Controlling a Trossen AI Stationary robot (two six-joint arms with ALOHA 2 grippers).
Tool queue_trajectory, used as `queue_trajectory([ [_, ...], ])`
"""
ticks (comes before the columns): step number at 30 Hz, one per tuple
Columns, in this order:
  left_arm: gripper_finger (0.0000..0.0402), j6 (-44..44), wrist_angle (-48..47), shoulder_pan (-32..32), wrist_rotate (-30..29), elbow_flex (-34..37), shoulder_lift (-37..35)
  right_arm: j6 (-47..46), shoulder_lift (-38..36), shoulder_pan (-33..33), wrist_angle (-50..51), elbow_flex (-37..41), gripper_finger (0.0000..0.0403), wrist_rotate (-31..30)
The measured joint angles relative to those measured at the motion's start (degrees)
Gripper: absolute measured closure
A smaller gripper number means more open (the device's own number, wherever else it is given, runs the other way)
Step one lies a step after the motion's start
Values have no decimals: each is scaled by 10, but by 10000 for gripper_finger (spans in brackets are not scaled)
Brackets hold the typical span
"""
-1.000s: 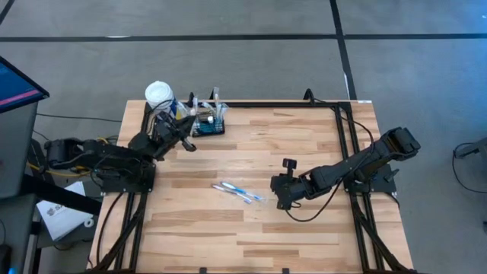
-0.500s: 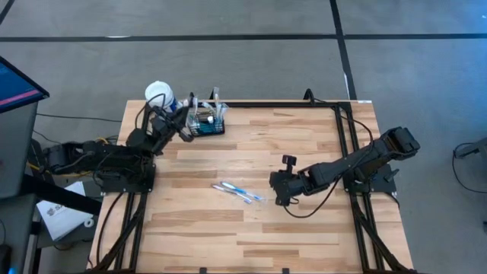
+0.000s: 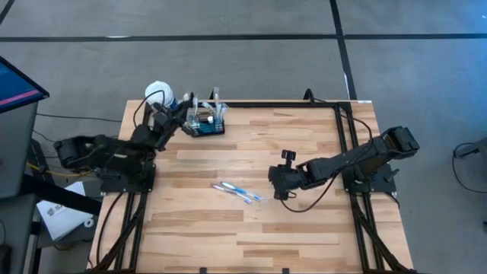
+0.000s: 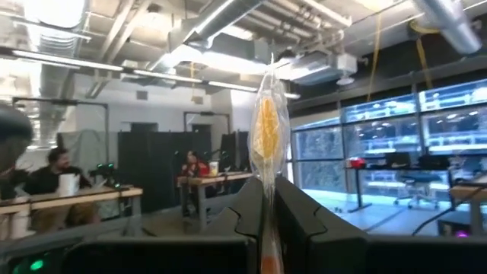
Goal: Pick & Place toothbrushing station
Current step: Put the orange toothbrush into the black wire organizer
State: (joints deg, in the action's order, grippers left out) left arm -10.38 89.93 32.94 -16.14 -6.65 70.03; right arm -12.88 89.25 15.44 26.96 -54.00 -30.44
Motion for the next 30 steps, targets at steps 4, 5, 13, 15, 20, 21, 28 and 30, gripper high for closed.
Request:
queue_trajectory([
  [4,396,4,0,6,0,-21,39,2,0,-4,0,0,403,0],
  [5,396,0,0,6,0,-29,47,7,0,-4,0,0,403,1],
  [13,395,-12,0,18,-1,-63,97,9,0,-5,4,0,403,4],
  [15,395,-12,0,20,-1,-63,106,9,0,-5,9,0,403,4],
  [20,384,-12,0,20,-5,-63,121,9,0,-5,9,0,403,4],
  [21,380,-12,0,20,-5,-63,122,9,0,-5,9,0,403,4],
  [28,369,-12,0,20,-5,-63,122,9,0,-5,9,0,403,4],
  [30,369,-12,-1,20,-5,-63,122,9,0,-5,9,0,403,4],
])
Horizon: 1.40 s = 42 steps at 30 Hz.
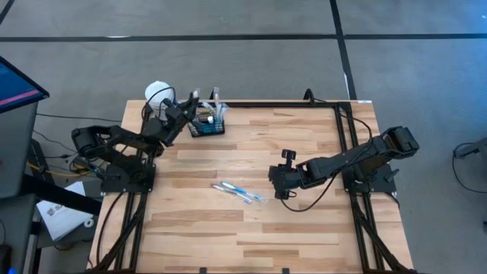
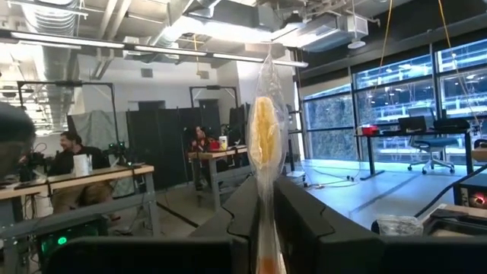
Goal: Pick & Place toothbrushing station
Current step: Put the orange toothbrush into the black wire organizer
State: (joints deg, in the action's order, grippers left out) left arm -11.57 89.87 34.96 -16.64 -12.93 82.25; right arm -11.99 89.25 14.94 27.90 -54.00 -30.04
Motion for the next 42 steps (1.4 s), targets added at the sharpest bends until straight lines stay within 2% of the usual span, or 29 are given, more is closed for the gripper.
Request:
queue_trajectory([
  [24,376,5,-14,-12,-1,32,0,-1,0,0,0,0,403,2],
  [27,376,5,-14,-15,-19,32,0,-3,0,0,0,0,403,2],
  [30,376,20,-13,-19,-35,32,0,-13,0,0,0,0,403,2],
  [42,376,62,-13,-19,-37,32,0,-16,0,0,4,0,403,2],
])
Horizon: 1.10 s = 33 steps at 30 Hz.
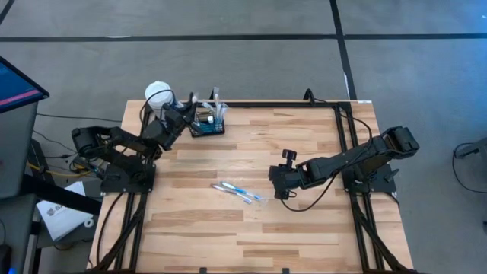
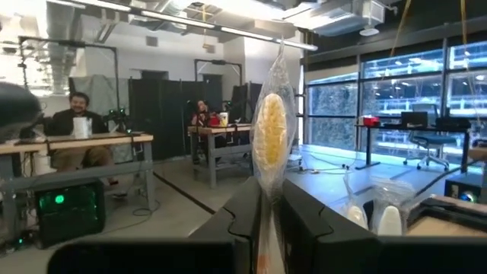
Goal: Pick & Place toothbrushing station
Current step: Put the orange toothbrush into the black wire organizer
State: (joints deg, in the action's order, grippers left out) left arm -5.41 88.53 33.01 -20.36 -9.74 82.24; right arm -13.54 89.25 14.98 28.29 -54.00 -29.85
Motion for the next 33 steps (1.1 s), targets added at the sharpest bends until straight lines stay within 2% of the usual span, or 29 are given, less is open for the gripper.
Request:
queue_trajectory([
  [10,376,28,0,0,-22,0,0,0,0,0,0,0,403,0],
  [23,376,74,0,0,-19,0,-21,0,0,0,0,0,403,0],
  [33,391,53,-1,0,-24,36,-39,0,0,0,0,0,403,0],
])
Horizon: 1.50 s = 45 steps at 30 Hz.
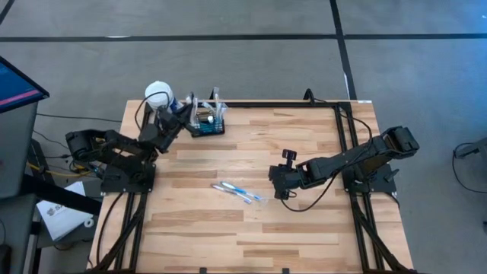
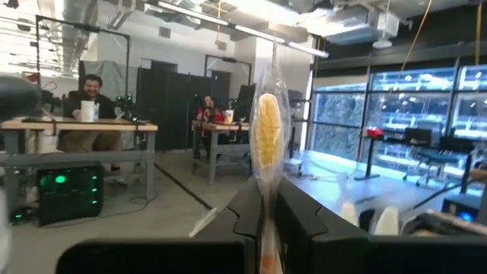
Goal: Pick & Place toothbrushing station
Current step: Put the orange toothbrush into the black wire organizer
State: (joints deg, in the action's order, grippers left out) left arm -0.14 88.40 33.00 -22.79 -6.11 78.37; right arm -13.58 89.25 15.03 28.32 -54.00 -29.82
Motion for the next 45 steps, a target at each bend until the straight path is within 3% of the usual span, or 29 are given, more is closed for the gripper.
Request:
queue_trajectory([
  [37,391,23,-38,3,-33,11,1,0,0,0,-1,0,403,0],
  [45,389,27,-36,3,-34,5,45,0,0,-1,-1,0,403,0],
])
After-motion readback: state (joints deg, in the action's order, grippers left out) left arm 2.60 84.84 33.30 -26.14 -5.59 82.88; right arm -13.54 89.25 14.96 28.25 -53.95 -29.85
